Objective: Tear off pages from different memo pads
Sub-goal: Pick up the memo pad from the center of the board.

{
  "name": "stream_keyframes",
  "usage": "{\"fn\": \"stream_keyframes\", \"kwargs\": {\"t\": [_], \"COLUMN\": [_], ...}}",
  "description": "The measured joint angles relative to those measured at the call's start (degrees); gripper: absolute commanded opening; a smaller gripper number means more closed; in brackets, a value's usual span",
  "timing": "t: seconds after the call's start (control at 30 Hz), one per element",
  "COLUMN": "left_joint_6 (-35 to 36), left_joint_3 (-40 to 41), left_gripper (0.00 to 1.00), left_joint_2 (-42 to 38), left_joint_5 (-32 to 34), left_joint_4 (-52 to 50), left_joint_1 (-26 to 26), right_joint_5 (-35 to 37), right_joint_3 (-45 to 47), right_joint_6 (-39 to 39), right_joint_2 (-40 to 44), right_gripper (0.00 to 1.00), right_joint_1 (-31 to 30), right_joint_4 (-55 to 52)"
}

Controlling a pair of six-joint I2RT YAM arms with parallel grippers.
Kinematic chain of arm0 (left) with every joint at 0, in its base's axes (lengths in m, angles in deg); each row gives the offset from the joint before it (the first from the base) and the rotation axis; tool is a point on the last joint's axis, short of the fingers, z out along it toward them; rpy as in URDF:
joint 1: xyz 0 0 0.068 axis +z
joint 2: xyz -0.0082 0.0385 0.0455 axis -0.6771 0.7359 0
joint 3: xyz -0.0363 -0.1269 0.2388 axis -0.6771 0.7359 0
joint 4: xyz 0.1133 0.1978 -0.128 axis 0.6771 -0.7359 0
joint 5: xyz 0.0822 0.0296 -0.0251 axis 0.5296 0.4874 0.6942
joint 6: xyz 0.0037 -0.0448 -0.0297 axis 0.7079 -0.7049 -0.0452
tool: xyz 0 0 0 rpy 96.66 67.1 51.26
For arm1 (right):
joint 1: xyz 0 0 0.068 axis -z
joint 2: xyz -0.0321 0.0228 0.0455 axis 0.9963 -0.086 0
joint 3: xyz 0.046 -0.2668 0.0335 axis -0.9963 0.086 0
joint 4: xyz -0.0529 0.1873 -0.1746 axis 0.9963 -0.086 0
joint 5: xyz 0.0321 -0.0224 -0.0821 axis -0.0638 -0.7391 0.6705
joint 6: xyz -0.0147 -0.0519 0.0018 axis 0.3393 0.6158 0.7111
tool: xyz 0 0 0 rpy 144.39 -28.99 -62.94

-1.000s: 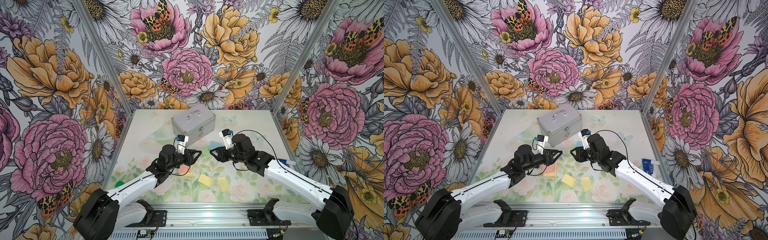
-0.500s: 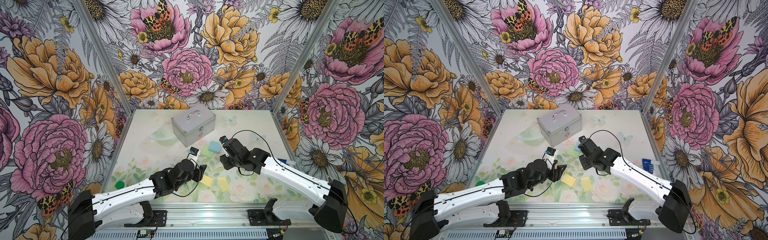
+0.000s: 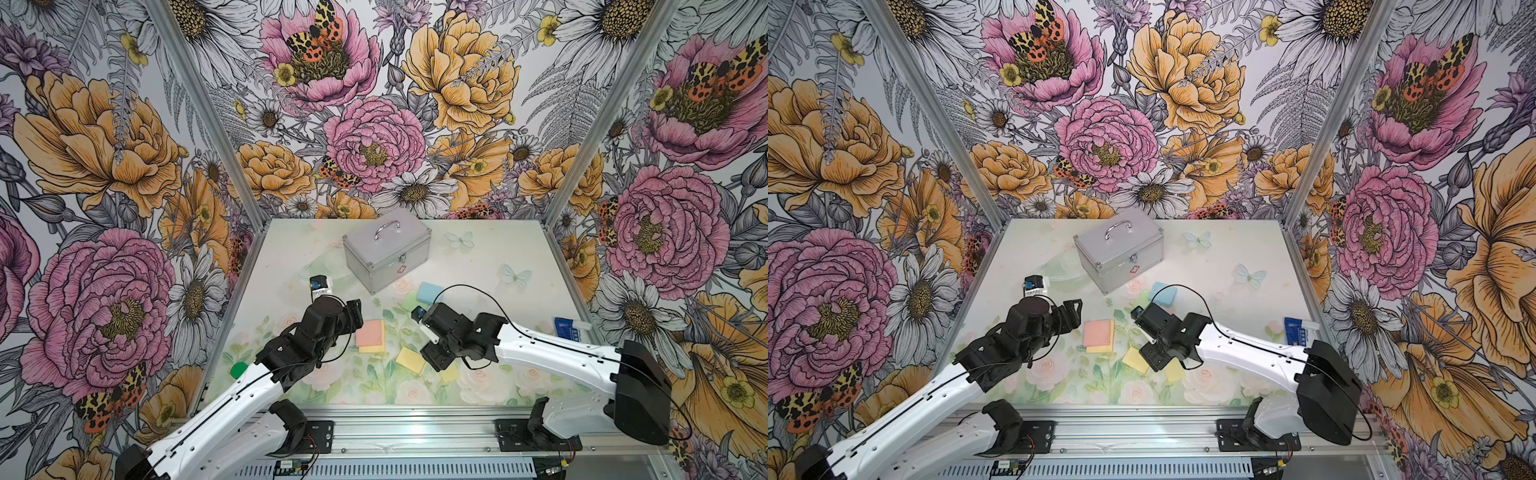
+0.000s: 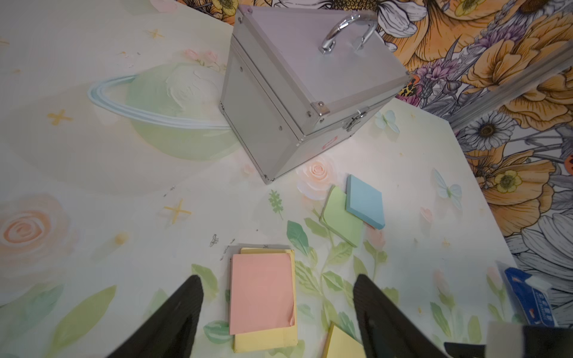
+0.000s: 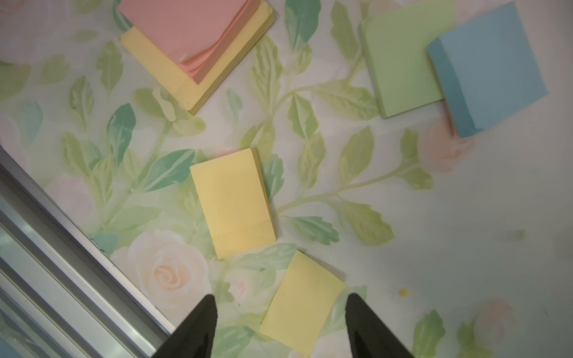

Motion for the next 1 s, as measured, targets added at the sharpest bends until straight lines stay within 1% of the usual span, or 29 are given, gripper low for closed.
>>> {"fn": "stream_keyframes", "kwargs": {"t": [0.1, 0.2, 0.37, 0.5, 0.73, 0.8, 0.83, 0.9, 1.0], "left_joint_6": [-0.5, -0.48, -0.28, 0.07, 0.17, 0.17, 0.17, 0.17, 0.15], "left_joint_3": [0.83, 1.62, 2.29, 2.91, 3.21, 3.32, 3.43, 3.67, 3.93], "left_gripper": [0.81, 0.81, 0.81, 0.82, 0.83, 0.83, 0.83, 0.83, 0.83], "left_joint_2": [-2.16, -2.36, -2.38, -3.13, -3.96, -3.96, -3.96, -3.98, -4.2], "left_joint_5": [-0.17, -0.46, -1.11, -1.29, -1.49, -1.49, -1.49, -1.49, -1.49], "left_joint_4": [-0.55, -0.96, -1.55, -1.84, -1.9, -1.99, -1.97, -2.01, -2.01], "left_joint_1": [1.33, 1.68, 2.1, 2.21, 2.51, 2.51, 2.51, 2.51, 2.51], "right_joint_5": [-1.88, -2.82, -4.42, -4.35, -3.21, -3.08, -3.1, -3.26, -3.21], "right_joint_3": [-2.27, -5.73, -9.84, -10.71, -11.1, -11.34, -11.34, -11.34, -12.26], "right_joint_6": [2.56, 4.46, 6.43, 6.99, 7.41, 7.43, 7.41, 7.3, 6.4], "right_joint_2": [-7.02, -11.98, -17.25, -20.09, -21.97, -22.1, -22.1, -22.1, -20.79], "right_gripper": [0.71, 0.71, 0.67, 0.68, 0.69, 0.66, 0.63, 0.51, 0.43], "right_joint_1": [-1.09, -1.14, -1.11, -1.14, -1.07, -0.96, -0.76, -0.59, -0.26], "right_joint_4": [0.68, 1.14, 2.23, 2.56, 2.32, 2.38, 2.34, 2.36, 1.38]}}
